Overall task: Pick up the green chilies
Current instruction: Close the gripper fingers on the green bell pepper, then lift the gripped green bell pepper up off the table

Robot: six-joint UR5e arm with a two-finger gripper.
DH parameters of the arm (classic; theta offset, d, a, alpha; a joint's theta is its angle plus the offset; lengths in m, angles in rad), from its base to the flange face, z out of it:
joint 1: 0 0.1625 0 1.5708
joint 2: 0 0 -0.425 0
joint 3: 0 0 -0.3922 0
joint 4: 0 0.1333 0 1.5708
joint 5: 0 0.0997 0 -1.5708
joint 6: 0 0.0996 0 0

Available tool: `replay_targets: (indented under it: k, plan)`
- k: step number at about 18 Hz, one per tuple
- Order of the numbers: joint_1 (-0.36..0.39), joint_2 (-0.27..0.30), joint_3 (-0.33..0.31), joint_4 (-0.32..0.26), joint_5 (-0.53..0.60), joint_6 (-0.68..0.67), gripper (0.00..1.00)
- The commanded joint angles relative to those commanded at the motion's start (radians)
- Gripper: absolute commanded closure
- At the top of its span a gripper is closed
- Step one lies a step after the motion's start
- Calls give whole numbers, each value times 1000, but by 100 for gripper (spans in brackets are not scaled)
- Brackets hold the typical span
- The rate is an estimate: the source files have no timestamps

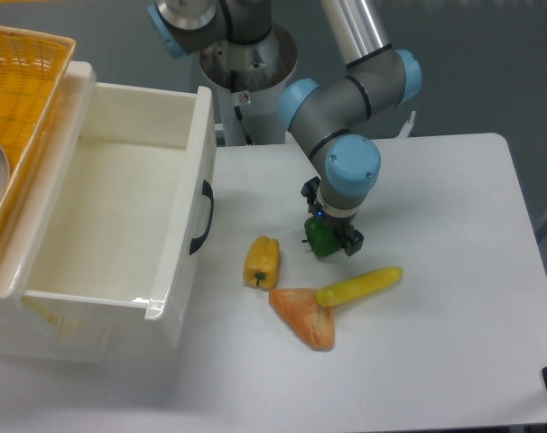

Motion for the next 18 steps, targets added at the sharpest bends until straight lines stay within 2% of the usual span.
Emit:
replay_targets:
  k: [8, 15, 18]
  plan:
    - [-2, -5, 24, -6, 3, -12, 49]
    - [5, 5, 81, -37, 3, -25, 52]
    - [6, 23, 126, -99, -3, -55, 52]
